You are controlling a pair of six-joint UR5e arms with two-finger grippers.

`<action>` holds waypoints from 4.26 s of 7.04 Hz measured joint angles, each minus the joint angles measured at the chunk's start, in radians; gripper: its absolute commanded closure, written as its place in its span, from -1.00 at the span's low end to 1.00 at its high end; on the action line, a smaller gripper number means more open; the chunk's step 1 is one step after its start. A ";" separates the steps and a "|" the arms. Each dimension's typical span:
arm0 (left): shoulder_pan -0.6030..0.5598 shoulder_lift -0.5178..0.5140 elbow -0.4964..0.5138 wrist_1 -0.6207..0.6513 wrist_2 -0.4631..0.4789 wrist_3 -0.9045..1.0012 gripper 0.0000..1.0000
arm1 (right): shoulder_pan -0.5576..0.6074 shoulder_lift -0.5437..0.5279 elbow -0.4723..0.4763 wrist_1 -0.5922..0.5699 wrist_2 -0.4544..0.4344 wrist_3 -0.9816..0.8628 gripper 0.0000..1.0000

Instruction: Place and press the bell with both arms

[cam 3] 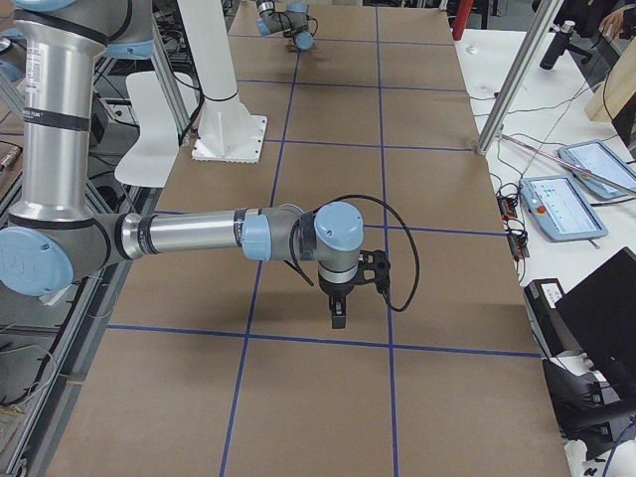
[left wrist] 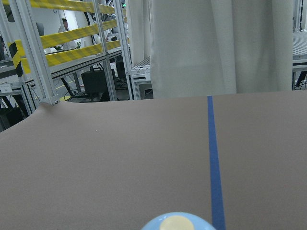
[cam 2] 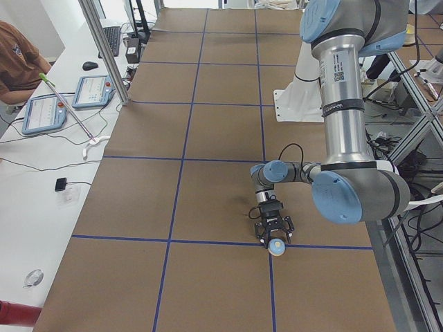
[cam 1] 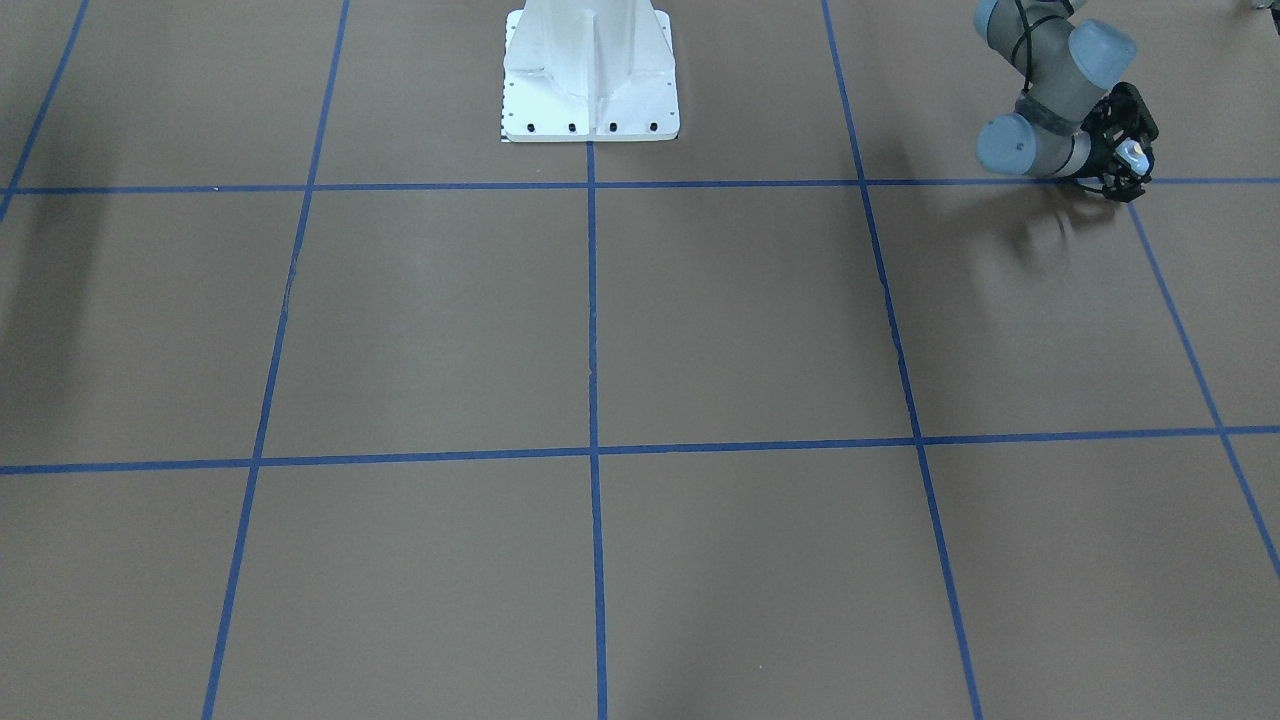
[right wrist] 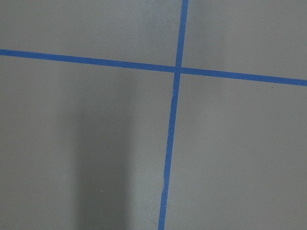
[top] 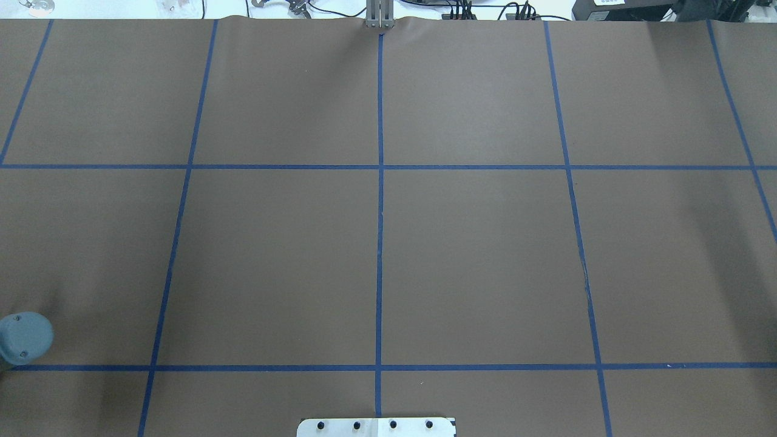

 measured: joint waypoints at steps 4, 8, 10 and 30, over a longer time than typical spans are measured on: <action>0.017 0.003 0.008 -0.001 0.000 -0.075 1.00 | 0.000 -0.001 0.002 -0.002 0.004 0.000 -1.00; 0.002 0.131 -0.231 0.083 0.002 0.173 1.00 | 0.000 0.000 0.003 -0.003 0.004 0.000 -1.00; -0.132 0.107 -0.268 0.125 0.049 0.412 1.00 | 0.000 0.001 0.004 -0.004 0.005 0.000 -1.00; -0.117 -1.139 0.678 -1.223 0.627 1.763 1.00 | 0.003 0.014 0.002 -0.049 0.048 0.015 -1.00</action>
